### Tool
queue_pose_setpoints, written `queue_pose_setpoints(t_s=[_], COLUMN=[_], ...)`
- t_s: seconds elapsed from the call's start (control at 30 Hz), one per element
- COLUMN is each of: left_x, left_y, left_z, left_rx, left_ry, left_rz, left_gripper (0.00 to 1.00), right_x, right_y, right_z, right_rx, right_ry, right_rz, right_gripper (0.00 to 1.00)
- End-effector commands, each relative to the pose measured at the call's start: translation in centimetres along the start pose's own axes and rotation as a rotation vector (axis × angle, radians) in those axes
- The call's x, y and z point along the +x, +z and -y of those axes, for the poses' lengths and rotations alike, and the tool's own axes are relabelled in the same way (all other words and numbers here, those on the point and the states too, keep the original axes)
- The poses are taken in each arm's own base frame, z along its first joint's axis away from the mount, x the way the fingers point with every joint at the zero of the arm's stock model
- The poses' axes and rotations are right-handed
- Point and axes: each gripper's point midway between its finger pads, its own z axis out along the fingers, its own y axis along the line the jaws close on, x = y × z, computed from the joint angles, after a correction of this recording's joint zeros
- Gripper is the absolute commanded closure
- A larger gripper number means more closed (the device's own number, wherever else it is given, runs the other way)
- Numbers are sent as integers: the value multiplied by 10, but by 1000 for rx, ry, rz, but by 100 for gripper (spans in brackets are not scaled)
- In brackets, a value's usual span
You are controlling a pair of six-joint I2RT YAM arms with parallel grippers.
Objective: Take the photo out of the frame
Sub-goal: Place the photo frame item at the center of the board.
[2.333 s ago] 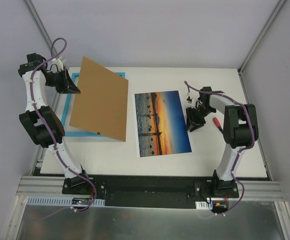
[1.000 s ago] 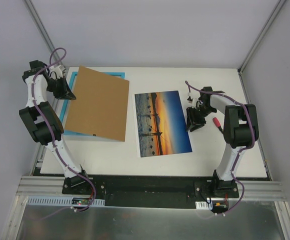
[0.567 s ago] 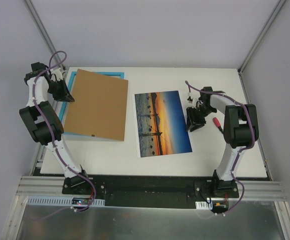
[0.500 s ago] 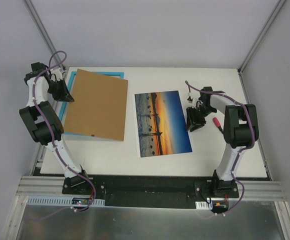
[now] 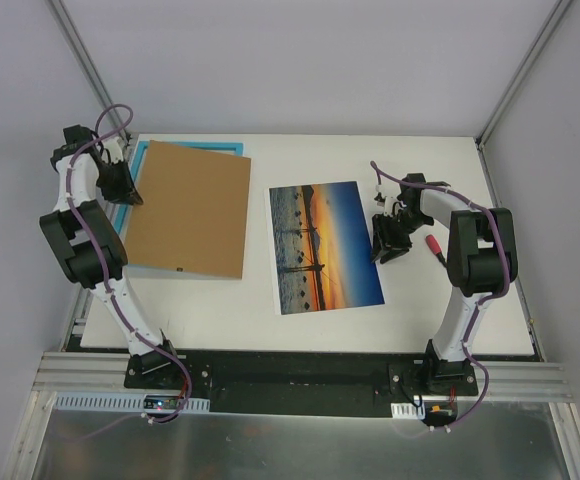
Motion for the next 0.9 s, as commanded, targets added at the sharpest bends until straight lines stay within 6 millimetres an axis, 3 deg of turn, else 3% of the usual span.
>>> queue_pose_setpoints(t_s=[0.0, 0.1, 0.47, 0.7, 0.87], left_x=[-4, -1, 0, -1, 6], left_y=[6, 9, 10, -1, -10], left_z=[-57, -62, -61, -37, -16], left_rx=[-251, -271, -273, -175, -113], left_ry=[20, 14, 3, 6, 20], left_rz=[7, -7, -4, 30, 44], left_gripper=[89, 84, 50, 40, 32], right_x=[1, 1, 2, 1, -1], right_y=[-8, -8, -9, -9, -12], right_z=[2, 1, 1, 1, -5], right_rx=[21, 19, 18, 17, -8], right_ry=[3, 1, 1, -4, -17], right_rz=[16, 17, 17, 20, 30], right_gripper=[57, 57, 55, 49, 39])
